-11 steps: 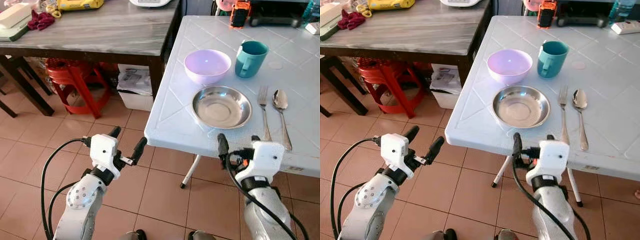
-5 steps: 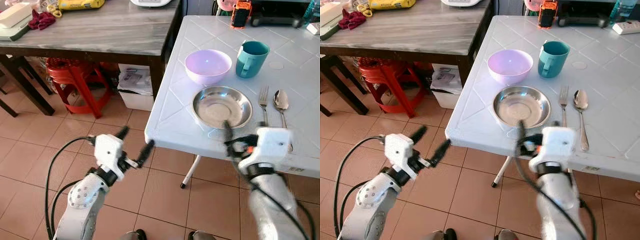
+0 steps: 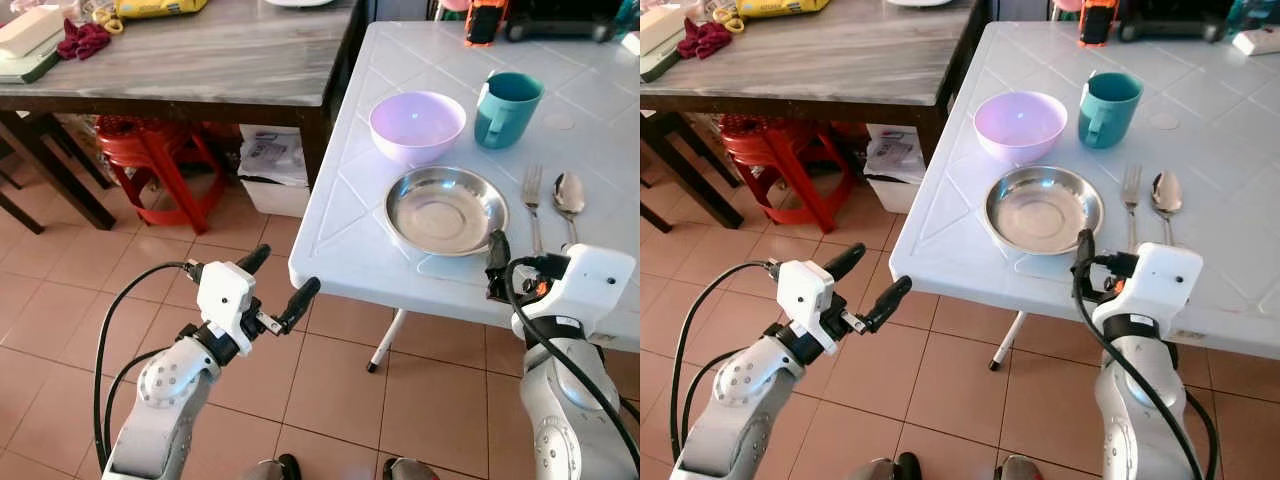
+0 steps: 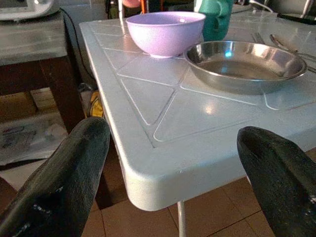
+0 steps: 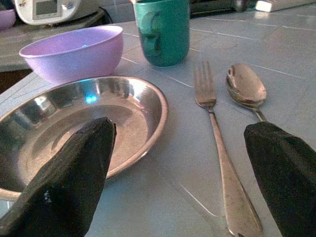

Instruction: Setting the table

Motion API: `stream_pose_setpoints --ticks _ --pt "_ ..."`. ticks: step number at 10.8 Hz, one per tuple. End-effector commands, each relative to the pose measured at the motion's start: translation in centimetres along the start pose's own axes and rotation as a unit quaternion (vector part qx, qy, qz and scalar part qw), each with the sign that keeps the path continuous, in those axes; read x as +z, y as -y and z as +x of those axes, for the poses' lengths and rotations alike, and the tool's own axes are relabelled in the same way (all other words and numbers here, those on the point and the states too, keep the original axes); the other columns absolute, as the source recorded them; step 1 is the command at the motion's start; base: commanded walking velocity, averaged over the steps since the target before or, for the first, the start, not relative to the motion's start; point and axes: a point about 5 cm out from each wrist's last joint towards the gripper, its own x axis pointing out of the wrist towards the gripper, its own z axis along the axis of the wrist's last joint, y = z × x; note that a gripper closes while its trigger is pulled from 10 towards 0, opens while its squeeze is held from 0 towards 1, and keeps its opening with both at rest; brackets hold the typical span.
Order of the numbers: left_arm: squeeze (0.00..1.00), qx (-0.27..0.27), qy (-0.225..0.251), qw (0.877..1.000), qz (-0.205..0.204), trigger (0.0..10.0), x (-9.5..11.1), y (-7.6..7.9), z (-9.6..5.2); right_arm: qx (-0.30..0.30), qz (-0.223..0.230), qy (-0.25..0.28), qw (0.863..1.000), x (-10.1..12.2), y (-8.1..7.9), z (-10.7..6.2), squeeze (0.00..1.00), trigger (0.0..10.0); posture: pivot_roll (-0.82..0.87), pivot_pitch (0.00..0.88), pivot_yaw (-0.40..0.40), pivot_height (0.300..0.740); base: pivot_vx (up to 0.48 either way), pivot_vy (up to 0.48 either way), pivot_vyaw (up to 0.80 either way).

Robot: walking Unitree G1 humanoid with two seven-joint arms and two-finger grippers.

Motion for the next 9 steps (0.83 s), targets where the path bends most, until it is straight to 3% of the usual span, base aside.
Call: stream_pose_setpoints --ticks 1,2,3,4,5,6,8,9 --pt "0.00 0.019 -0.001 1.000 0.004 10.0 0.0 -0.1 -0.3 0.025 -0.020 0.004 0.999 -0.1 -0.9 -0.6 0.00 10.0 -0.08 0.202 0.130 0.740 0.000 0.000 0.00" --pt "0.00 0.032 -0.001 0.999 -0.001 10.0 -0.1 -0.3 -0.3 0.025 -0.028 0.011 0.999 0.0 -1.1 -0.8 0.00 10.0 -0.08 0.197 0.127 0.740 0.000 0.000 0.00" --pt "0.00 0.109 -0.009 0.994 -0.016 10.0 -0.3 -1.5 -0.5 0.051 -0.049 0.034 0.997 0.6 -1.8 -1.4 0.00 10.0 -0.08 0.191 0.123 0.740 0.000 0.000 0.00" --pt "0.00 0.160 -0.021 0.987 -0.001 10.0 -0.7 -2.2 -1.0 0.057 -0.049 0.028 0.997 0.2 -2.0 -1.6 0.00 10.0 -0.08 0.181 0.114 0.740 0.000 0.000 0.00" --pt "0.00 0.245 -0.034 0.969 0.016 10.0 -1.4 -3.4 -1.7 0.072 -0.049 0.023 0.996 -0.3 -2.7 -1.8 0.00 10.0 -0.08 0.169 0.106 0.740 0.000 0.000 0.00" --pt "0.00 0.273 -0.032 0.961 0.022 10.0 -1.6 -3.9 -1.8 0.084 -0.048 0.024 0.995 -0.3 -3.2 -1.6 0.00 10.0 -0.08 0.162 0.097 0.740 0.000 0.000 0.00" --pt "0.00 0.271 -0.032 0.962 0.021 10.0 -1.5 -3.7 -1.4 0.094 -0.052 0.024 0.994 -0.5 -3.5 -1.3 0.00 10.0 -0.07 0.153 0.082 0.740 0.000 0.000 0.00" --pt "0.00 0.277 -0.043 0.960 0.017 10.0 -1.8 -3.6 -1.5 0.095 -0.049 0.017 0.994 -0.8 -3.5 -1.2 0.00 10.0 -0.07 0.151 0.078 0.740 0.000 0.000 -0.80"
